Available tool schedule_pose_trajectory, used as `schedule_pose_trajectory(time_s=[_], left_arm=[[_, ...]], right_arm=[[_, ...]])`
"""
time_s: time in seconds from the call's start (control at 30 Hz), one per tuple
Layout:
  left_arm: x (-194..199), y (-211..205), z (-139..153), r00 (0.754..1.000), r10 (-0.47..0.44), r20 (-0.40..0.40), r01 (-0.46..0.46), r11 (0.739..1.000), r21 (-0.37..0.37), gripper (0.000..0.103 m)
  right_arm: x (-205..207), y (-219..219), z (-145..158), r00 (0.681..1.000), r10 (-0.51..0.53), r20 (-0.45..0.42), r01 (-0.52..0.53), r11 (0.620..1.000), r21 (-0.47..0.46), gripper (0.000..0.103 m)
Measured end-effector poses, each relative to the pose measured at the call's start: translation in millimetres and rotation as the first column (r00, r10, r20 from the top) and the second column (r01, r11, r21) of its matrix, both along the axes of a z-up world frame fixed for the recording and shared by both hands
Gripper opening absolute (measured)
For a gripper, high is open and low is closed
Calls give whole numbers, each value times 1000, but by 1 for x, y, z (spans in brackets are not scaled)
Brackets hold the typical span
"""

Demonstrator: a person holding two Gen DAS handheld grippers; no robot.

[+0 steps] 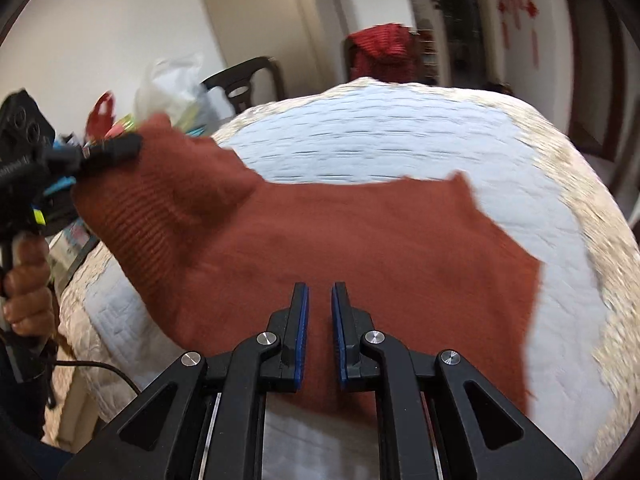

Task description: Fold small clothes

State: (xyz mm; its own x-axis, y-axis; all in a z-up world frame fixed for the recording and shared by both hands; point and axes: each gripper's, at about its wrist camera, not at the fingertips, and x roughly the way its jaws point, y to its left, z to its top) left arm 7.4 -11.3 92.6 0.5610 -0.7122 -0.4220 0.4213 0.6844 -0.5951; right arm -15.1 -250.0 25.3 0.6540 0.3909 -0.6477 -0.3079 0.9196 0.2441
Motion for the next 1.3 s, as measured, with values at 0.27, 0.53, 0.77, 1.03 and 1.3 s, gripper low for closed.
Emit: schedule_pose_trajectory(time_s=[0.27, 0.53, 0.77, 1.03, 1.3], left_arm=[[30, -99, -65, 950, -239, -203, 257, 964, 68, 18], [6, -52, -18, 989, -146, -28, 147, 986, 75, 32], [15, -1, -40, 997, 23, -74, -13, 991, 133, 32], [4, -10, -63, 998, -3, -62, 14, 984, 180, 32], [10, -15, -70, 998, -14, -55, 25, 981, 193, 32]], right_arm=[[-15, -55, -3, 995, -93, -37, 96, 990, 99, 12], [-16, -82, -11, 992, -46, -119, 86, 931, 356, 45], [-1, -73, -8, 987, 58, -149, 31, 845, 534, 56], [28, -53, -21, 959, 87, -269, 62, 864, 499, 56], [45, -37, -22, 952, 63, -299, 80, 893, 443, 33]])
